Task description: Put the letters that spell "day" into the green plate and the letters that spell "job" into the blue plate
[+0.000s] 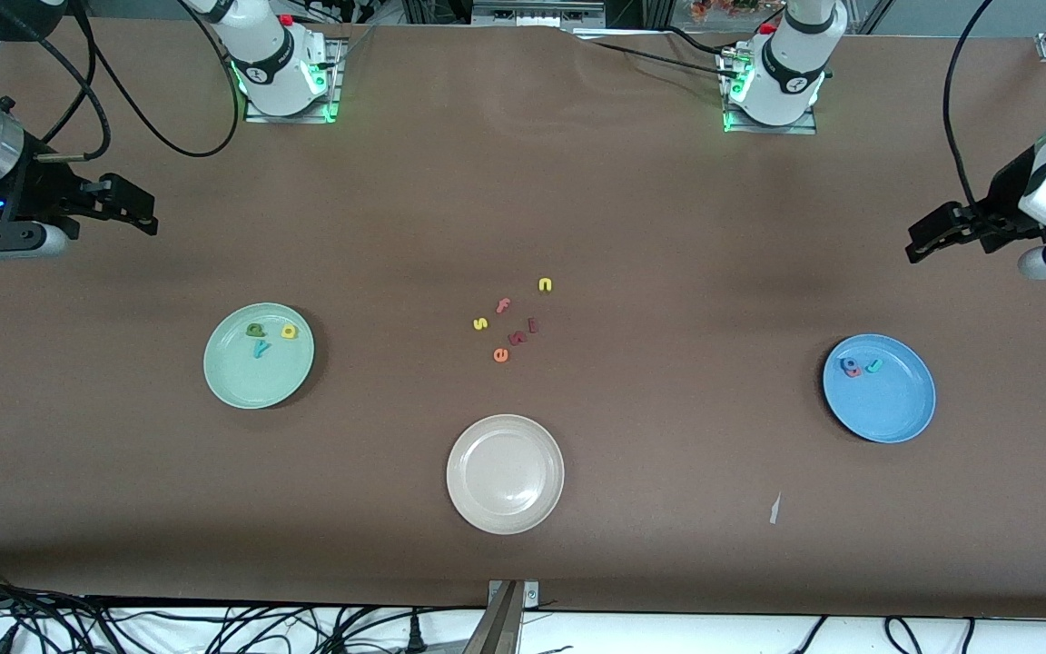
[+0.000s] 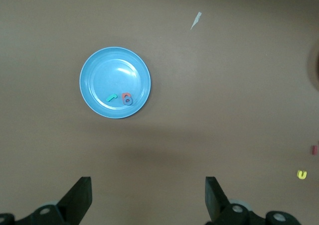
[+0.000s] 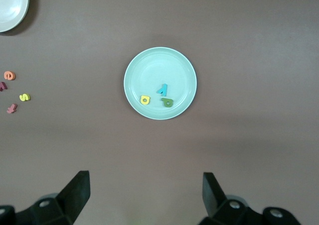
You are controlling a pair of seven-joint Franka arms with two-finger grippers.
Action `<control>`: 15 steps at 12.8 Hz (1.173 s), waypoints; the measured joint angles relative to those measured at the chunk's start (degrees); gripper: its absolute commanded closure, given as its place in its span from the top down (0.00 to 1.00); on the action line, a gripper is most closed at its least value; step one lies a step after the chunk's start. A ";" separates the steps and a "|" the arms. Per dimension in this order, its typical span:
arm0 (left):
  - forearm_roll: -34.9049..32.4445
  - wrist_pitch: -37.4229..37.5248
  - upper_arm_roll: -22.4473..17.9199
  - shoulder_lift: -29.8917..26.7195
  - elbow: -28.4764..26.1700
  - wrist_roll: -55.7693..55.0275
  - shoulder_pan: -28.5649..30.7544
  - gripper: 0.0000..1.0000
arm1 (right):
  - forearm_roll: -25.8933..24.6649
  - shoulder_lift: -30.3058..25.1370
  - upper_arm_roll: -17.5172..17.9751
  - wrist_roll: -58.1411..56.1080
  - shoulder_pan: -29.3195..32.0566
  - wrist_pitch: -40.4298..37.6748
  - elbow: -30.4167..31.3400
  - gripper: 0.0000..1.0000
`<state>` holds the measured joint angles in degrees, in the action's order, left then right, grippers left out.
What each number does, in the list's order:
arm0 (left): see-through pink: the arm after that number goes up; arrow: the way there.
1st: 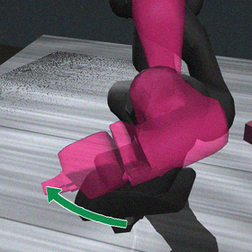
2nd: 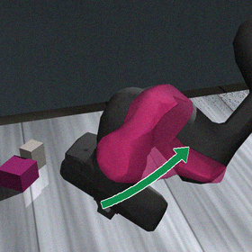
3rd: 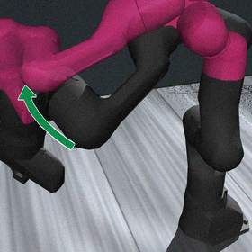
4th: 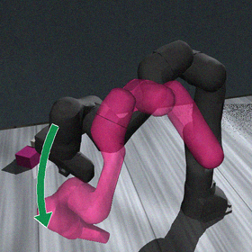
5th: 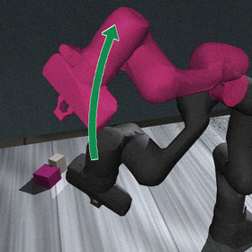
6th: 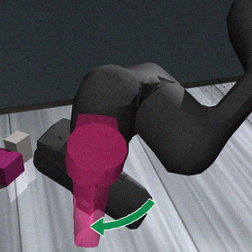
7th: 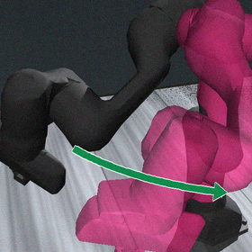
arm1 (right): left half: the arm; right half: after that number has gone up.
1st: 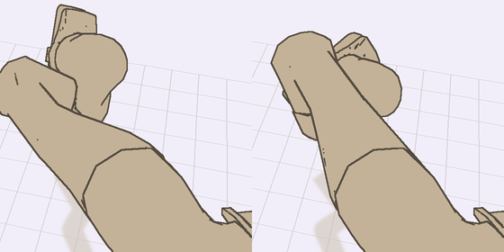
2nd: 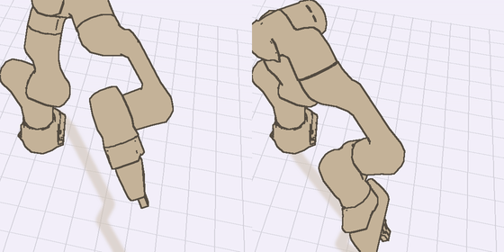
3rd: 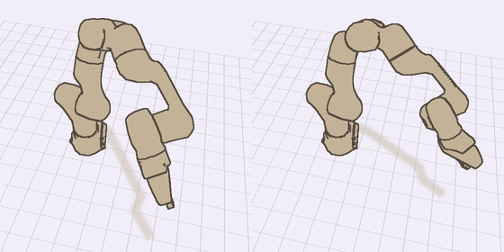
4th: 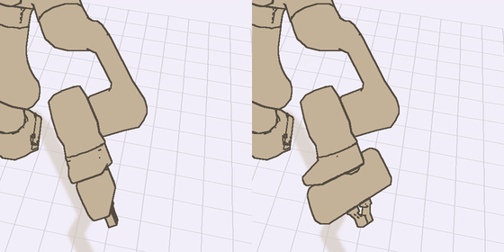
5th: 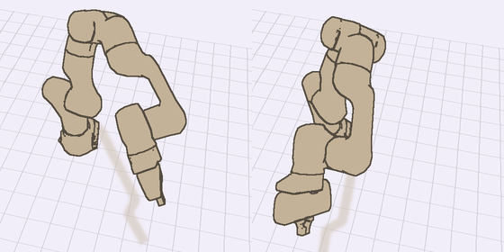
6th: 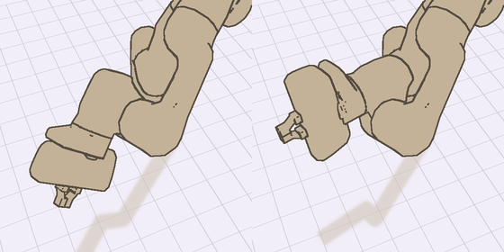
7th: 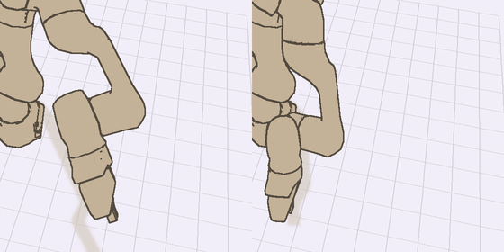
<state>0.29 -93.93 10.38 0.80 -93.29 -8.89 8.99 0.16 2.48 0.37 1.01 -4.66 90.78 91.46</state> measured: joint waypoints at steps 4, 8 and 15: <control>-0.03 2.00 -5.91 0.01 1.87 1.51 -6.24 1.00 | 0.00 0.00 0.09 -0.21 0.00 0.00 0.00 1.00; -0.03 2.05 -6.33 0.03 1.87 1.54 -6.61 1.00 | 0.00 -0.02 0.15 -0.28 -0.01 -0.01 0.00 1.00; -0.03 2.06 -6.70 0.19 1.87 1.60 -6.60 1.00 | 0.00 -0.17 0.26 -0.66 -0.01 -0.07 -0.08 1.00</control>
<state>0.26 -91.87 3.68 0.99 -91.42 -7.29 2.38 0.16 2.31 0.63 0.35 -4.67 90.71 91.38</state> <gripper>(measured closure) 0.000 0.000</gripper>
